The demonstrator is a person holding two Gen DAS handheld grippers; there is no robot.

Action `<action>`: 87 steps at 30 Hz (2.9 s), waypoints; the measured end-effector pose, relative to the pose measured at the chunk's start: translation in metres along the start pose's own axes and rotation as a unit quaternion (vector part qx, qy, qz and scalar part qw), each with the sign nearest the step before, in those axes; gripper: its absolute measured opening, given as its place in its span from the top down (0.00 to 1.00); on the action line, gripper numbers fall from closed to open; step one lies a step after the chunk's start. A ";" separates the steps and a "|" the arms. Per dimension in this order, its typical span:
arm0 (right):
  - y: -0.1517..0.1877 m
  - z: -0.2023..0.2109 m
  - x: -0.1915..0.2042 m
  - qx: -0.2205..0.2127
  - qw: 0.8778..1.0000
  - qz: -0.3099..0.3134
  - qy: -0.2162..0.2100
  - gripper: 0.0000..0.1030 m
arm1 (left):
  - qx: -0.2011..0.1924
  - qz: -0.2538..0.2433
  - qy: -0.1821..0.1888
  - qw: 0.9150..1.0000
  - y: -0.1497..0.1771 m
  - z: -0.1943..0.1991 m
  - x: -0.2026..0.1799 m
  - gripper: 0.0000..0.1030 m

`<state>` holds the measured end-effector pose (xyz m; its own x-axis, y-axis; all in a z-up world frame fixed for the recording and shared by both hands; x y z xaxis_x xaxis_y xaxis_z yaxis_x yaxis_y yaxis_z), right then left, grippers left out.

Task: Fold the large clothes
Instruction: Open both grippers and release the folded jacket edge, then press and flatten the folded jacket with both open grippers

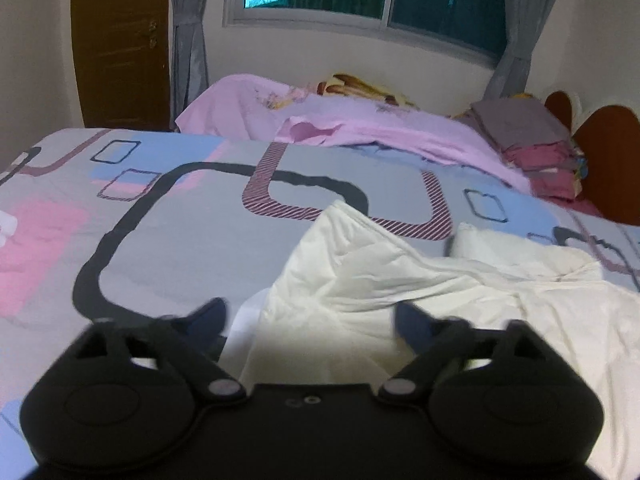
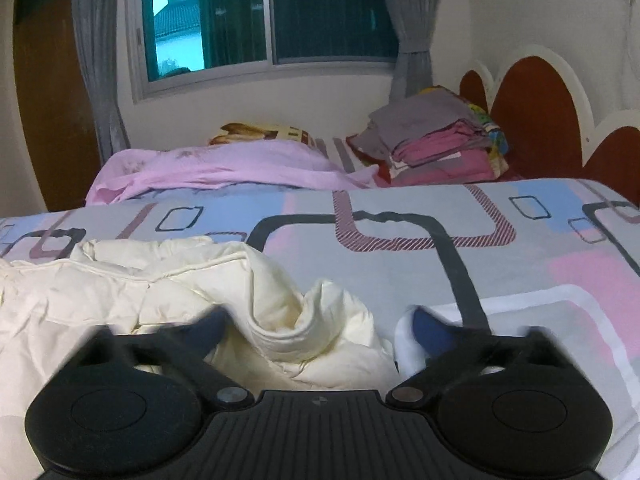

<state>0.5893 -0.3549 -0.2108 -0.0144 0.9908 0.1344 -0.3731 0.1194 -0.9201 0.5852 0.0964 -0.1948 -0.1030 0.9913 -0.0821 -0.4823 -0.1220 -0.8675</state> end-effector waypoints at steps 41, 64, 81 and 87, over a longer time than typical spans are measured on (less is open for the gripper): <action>0.040 -0.057 0.055 -0.036 0.995 0.065 0.063 0.39 | -0.101 -0.057 -0.052 0.992 0.051 -0.002 -0.083 0.27; 0.014 0.028 0.099 -0.055 0.998 0.040 -0.003 0.39 | -0.039 0.013 -0.015 0.999 0.035 0.052 -0.094 0.15; 0.073 0.005 0.087 0.002 0.998 0.056 0.025 0.30 | 0.004 -0.044 -0.014 0.999 0.080 0.035 -0.119 0.09; 0.036 0.038 0.076 -0.035 0.999 0.020 0.009 0.30 | -0.009 -0.036 -0.018 0.999 0.062 0.056 -0.104 0.10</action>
<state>0.5399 -0.2780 -0.2200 -0.0110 0.9958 0.0905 -0.3066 0.0828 -0.9482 0.5171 -0.0171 -0.2129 -0.1000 0.9950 -0.0009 -0.4747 -0.0485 -0.8788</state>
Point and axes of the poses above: each gripper's, at about its wrist camera, not at the fingertips, and z roughly against the way its jaws point, x to its left, y to its underside, the point moved 8 cm from there along -z, roughly the way its jaws point, and after that the axes turned 15 degrees about -x, right-handed, at the moved point
